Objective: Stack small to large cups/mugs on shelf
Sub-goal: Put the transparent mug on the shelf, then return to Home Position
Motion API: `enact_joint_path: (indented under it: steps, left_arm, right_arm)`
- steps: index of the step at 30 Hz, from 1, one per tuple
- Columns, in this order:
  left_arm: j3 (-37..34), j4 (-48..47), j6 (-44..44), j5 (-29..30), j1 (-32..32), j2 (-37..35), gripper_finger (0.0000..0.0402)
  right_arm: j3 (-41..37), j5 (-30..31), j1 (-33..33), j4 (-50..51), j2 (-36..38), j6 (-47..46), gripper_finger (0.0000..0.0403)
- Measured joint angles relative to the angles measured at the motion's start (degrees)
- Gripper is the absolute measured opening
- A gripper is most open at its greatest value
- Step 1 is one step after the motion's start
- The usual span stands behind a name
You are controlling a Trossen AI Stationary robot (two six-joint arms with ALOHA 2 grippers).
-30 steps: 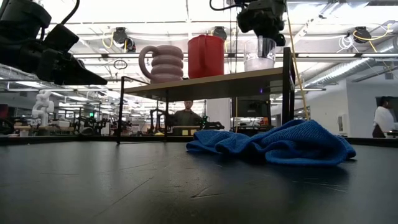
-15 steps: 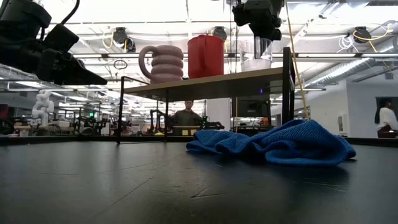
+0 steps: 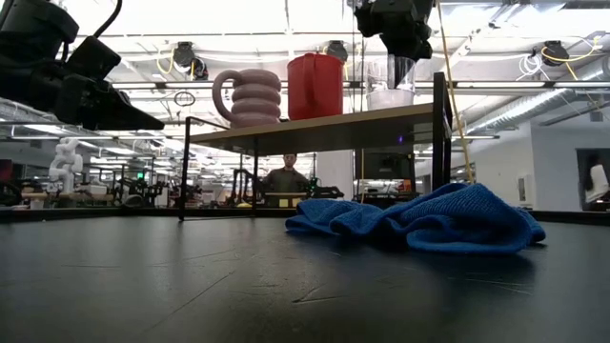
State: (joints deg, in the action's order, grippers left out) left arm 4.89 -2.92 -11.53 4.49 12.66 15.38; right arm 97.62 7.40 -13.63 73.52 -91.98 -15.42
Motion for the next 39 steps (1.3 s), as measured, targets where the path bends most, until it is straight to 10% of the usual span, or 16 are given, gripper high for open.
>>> enact_joint_path:
  steps: [39]
  left_arm:
    - [0.00,-0.33,0.00,-0.09,0.00,-0.01,0.0003]
  right_arm:
    - [-0.07,-2.99,-0.44,-3.11,5.64,2.31,0.0126]
